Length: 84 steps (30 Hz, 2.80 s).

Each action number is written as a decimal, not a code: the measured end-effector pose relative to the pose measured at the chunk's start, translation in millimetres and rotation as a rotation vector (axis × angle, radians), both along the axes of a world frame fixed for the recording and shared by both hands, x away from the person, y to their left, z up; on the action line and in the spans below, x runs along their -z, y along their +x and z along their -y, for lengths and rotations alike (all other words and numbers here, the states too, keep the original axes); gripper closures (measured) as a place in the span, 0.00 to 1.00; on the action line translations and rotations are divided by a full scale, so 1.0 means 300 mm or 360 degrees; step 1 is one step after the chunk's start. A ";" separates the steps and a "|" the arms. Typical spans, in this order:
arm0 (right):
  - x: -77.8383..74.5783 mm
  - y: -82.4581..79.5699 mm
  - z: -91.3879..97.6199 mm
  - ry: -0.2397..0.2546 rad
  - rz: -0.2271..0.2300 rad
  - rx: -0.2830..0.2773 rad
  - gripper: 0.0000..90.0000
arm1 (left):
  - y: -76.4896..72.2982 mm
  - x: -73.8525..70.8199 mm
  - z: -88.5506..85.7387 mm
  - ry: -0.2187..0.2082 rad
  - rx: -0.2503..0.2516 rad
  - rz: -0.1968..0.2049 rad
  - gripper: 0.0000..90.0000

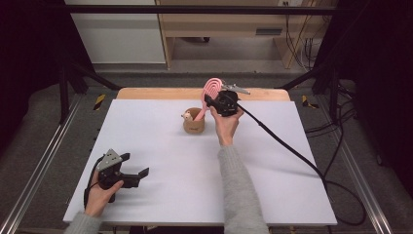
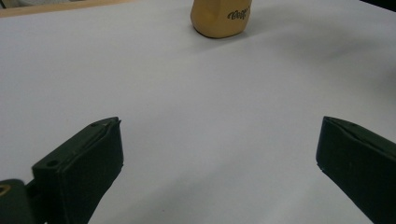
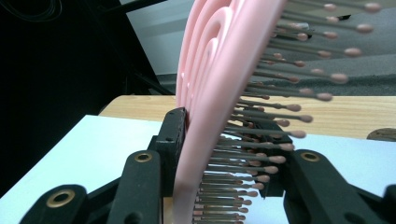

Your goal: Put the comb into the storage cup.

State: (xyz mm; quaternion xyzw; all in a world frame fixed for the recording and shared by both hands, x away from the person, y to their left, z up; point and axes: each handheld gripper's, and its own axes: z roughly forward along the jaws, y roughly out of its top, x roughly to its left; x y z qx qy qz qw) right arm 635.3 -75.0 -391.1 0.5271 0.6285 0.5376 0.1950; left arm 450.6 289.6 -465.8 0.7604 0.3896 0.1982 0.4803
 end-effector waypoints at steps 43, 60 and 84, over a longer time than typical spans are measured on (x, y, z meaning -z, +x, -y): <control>-0.027 -0.089 0.095 -0.0255 0.0095 -0.0150 0.01 | 0.000 0.004 0.005 0.0006 -0.0005 -0.0001 0.01; -0.080 -0.259 0.130 -0.0374 0.0227 -0.0423 0.00 | 0.002 0.006 0.006 0.0009 0.0008 0.0000 0.00; -0.009 -0.425 0.322 -0.0304 0.0222 -0.0571 0.00 | 0.003 0.008 0.008 0.0008 0.0017 -0.0002 0.00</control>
